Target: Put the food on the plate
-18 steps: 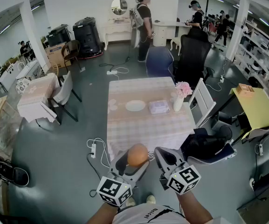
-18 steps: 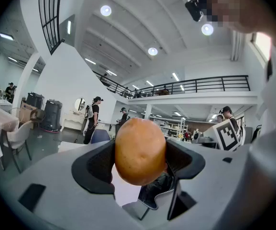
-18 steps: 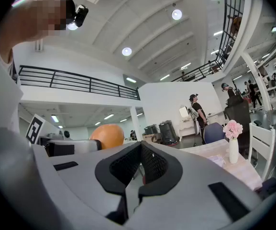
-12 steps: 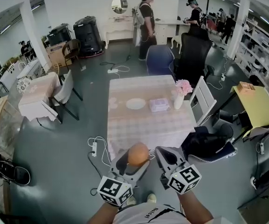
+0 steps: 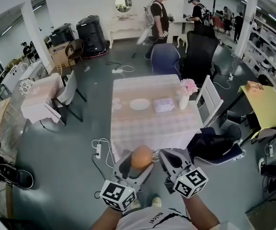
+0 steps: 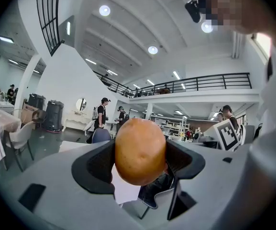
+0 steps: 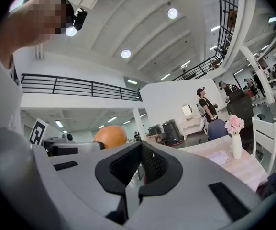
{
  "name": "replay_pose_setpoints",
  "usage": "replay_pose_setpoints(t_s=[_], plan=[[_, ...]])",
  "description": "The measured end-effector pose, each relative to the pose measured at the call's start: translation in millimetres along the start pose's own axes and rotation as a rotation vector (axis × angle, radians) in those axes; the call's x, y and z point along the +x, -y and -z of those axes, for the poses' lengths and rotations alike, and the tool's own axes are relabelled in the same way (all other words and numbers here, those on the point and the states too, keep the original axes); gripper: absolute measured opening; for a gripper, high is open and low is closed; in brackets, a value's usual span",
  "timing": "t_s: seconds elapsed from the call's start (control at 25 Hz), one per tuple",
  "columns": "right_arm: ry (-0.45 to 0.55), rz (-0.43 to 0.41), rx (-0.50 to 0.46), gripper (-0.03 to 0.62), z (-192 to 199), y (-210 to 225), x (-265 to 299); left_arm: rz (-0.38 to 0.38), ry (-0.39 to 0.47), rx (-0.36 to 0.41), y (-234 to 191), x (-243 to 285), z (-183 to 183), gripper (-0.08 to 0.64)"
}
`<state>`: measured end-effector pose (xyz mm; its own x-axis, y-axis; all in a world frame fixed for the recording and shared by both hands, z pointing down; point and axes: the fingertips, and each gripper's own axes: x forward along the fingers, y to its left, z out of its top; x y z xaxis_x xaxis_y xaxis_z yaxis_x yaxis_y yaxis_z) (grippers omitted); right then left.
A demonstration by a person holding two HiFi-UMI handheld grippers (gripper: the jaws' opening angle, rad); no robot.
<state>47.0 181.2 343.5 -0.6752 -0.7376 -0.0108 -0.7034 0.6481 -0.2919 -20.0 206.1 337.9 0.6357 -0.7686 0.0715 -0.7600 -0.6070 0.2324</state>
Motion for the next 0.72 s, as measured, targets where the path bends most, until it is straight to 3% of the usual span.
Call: replay_pose_setpoints(t_s=[0.72], plan=[[0.044, -0.034, 0.024, 0.015, -12.0, 23.4, -19.9, -0.08, -0.001, 0.029, 1.0, 15.5, -1.2, 0.333]])
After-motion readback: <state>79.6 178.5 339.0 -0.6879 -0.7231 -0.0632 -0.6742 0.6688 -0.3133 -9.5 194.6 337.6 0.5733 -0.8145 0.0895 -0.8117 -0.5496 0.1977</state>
